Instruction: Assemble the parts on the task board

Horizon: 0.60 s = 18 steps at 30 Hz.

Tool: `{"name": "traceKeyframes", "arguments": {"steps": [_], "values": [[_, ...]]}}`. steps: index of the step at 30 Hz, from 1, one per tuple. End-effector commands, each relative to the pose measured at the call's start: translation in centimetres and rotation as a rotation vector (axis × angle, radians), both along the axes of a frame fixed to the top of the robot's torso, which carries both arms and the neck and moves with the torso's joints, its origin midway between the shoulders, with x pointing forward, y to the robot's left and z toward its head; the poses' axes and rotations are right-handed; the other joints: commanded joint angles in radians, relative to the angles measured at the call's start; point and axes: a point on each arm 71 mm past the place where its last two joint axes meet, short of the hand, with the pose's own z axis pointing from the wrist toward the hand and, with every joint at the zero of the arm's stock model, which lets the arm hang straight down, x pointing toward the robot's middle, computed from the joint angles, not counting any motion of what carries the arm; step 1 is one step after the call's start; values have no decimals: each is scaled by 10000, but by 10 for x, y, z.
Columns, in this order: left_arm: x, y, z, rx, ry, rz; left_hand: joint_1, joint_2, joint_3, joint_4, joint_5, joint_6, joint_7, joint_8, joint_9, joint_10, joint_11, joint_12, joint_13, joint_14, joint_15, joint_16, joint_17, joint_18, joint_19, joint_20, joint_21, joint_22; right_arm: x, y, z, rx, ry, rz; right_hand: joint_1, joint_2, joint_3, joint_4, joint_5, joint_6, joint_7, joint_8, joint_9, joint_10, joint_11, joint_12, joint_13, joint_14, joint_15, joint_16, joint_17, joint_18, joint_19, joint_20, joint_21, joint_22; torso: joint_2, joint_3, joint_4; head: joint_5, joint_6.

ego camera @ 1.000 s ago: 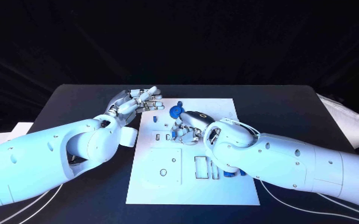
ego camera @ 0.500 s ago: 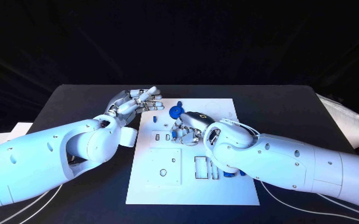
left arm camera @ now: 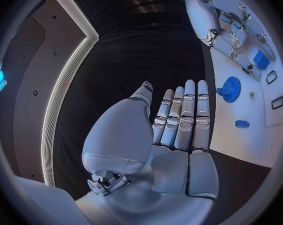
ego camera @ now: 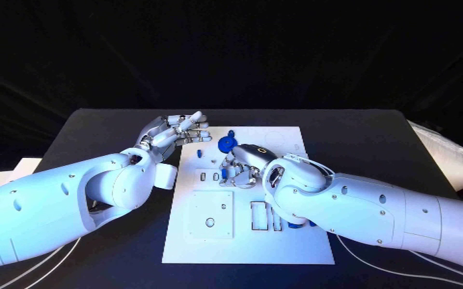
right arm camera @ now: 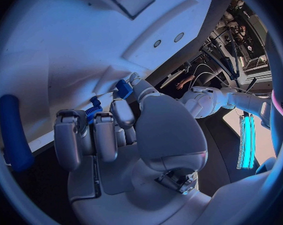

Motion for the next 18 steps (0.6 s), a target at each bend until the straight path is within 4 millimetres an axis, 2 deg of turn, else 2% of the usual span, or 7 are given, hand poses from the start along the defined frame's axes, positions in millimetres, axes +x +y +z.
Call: {"name": "traceKeyframes", "arguments": {"steps": [1,12,15,18], "values": [[0,-2,1,-148,-91,-178,76,27,11,-58,-41,66,3,-50,-9,26,7,-30,-2,23,62,-31,13,121,-13,53,-55,-10,-1,-1,6,737,-684,-254,77,-134,-226,84,-69,-401,82,-41,-22,-106,56,-50,-54,812,111,-60,1576,19,-81,73,-57,958,-2,11,6,-7,8],[1,-1,0,-24,-21,-90,121,70,11,-113,-37,99,-24,-70,-6,65,-12,-55,3,109,39,-27,56,129,42,37,-39,-14,-15,0,25,1929,-1372,410,336,-178,-522,206,-86,-634,140,-13,-4,-123,111,0,-54,817,164,-50,1608,23,-91,134,-73,942,-20,12,-10,19,28],[2,1,-2,355,35,-76,137,129,-20,-188,-33,237,-83,-83,6,252,-104,-61,24,724,-146,213,269,138,488,-119,186,63,-20,-5,34,2097,-1333,735,387,-169,-566,232,-45,-625,139,2,4,-112,112,30,-40,816,166,-53,1607,24,-93,140,-76,939,-30,17,-11,34,42],[3,2,-5,1048,192,-240,139,158,-44,-248,-34,429,-203,-80,21,849,-312,131,140,1635,-416,630,622,132,1157,-402,559,216,-23,-14,44,2231,-1156,1062,397,-160,-598,264,-26,-611,138,13,9,-118,112,26,-47,814,168,-57,1600,27,-99,144,-81,930,-68,27,-35,67,57]]}}
